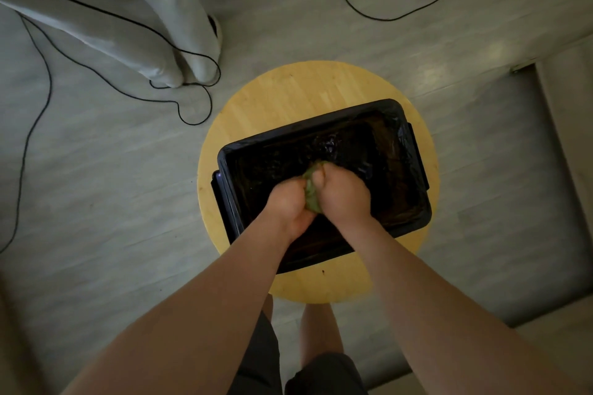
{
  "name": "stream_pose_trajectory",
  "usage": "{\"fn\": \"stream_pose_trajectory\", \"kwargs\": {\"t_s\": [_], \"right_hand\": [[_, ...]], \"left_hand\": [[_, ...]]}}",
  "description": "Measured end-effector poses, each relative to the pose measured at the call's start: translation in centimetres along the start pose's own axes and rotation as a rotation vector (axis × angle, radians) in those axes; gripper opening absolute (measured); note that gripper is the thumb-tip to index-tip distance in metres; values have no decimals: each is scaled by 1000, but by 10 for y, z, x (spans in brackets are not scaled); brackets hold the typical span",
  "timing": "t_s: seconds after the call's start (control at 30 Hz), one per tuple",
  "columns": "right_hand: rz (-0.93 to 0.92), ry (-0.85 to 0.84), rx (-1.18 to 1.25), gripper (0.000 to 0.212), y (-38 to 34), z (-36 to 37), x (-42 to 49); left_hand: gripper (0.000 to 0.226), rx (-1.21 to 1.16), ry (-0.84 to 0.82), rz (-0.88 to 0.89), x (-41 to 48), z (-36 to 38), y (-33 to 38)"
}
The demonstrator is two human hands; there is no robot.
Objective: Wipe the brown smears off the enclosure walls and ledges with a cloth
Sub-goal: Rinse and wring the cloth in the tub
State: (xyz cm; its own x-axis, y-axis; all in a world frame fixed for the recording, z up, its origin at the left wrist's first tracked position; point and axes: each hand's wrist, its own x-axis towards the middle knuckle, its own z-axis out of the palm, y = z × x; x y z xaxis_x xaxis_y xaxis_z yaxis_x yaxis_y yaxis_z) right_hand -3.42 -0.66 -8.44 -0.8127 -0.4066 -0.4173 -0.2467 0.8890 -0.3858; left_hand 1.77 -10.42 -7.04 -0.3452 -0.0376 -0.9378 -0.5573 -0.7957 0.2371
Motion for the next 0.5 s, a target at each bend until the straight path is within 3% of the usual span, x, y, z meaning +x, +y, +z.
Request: {"fn": "stream_pose_trajectory", "kwargs": {"t_s": [0.13, 0.2, 0.27, 0.33, 0.5], "right_hand": [[347, 158, -53, 39, 19, 0, 11], [434, 72, -27, 35, 16, 2, 9], [406, -213, 19, 34, 6, 2, 6], [288, -354, 189, 29, -6, -7, -5], [124, -259, 488, 42, -33, -40, -33]], "left_hand": [[28, 24, 52, -13, 1, 1, -4], [36, 65, 112, -3, 3, -1, -4], [45, 80, 113, -8, 4, -3, -7], [41, 48, 115, -15, 0, -1, -8], [36, 67, 160, 20, -20, -1, 0]]}}
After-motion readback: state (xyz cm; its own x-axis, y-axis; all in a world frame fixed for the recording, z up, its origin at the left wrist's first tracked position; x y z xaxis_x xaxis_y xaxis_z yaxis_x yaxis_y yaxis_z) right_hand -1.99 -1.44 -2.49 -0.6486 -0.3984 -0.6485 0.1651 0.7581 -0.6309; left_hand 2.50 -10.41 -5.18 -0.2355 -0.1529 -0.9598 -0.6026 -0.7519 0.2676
